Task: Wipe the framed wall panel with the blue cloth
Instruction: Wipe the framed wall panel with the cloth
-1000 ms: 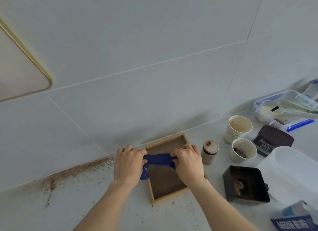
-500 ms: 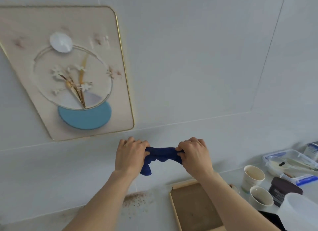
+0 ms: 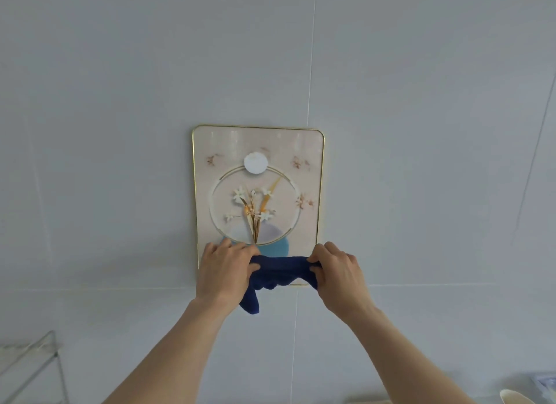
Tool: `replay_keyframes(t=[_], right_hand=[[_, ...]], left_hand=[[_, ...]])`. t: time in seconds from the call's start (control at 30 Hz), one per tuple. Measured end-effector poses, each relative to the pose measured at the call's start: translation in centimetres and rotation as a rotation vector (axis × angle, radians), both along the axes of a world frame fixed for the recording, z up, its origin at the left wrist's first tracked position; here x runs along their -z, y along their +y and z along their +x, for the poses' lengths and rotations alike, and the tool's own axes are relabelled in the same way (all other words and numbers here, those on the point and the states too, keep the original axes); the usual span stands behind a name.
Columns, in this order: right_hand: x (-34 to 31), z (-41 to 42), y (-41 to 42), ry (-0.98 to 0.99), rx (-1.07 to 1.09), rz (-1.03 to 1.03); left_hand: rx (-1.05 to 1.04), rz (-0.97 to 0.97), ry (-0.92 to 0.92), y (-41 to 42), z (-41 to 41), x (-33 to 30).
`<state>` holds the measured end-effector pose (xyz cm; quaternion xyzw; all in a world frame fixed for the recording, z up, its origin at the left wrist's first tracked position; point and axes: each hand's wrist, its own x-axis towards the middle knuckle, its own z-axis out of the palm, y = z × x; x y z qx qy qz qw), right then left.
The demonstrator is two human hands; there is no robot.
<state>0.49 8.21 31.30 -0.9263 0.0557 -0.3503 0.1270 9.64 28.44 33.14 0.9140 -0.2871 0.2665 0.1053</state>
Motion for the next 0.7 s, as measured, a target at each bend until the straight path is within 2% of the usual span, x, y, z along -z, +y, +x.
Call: replay_keyframes(t=[0.07, 0.2, 0.27, 0.37, 0.43, 0.5, 0.57, 0.7], right_hand=[[-2.8, 1.2, 3.7, -0.012, -0.056, 0.209], [-4.8, 0.8, 4.4, -0.088, -0.166, 0.965], [-4.9, 1.1, 5.0, -0.121, -0.239, 1.254], [-5.0, 1.8, 5.3, -0.167, -0.351, 1.492], [-4.8, 2.4, 5.5, -0.112, -0.432, 1.636], [-4.4, 2.8, 5.7, -0.047, -0.551, 1.636], [-4.4, 2.9, 5.4, -0.036, -0.608, 1.5], [-4.3, 3.8, 3.2, -0.159, -0.411, 1.438]], left_hand=[[0.036, -0.175, 0.071, 3.7, 1.3, -1.4], [0.26, -0.499, 0.365, 3.2, 1.3, -1.5], [0.352, -0.644, 0.4, 2.3, 0.8, -1.6], [0.418, -0.792, 0.396, 0.5, 0.3, -2.1], [0.421, -0.838, 0.383, -0.7, 0.2, -2.1], [0.427, -0.844, 0.354, -1.6, 0.1, -2.3], [0.473, -0.772, 0.366, -2.0, 0.4, -2.4], [0.574, -0.592, 0.533, -2.0, 1.6, -2.5]])
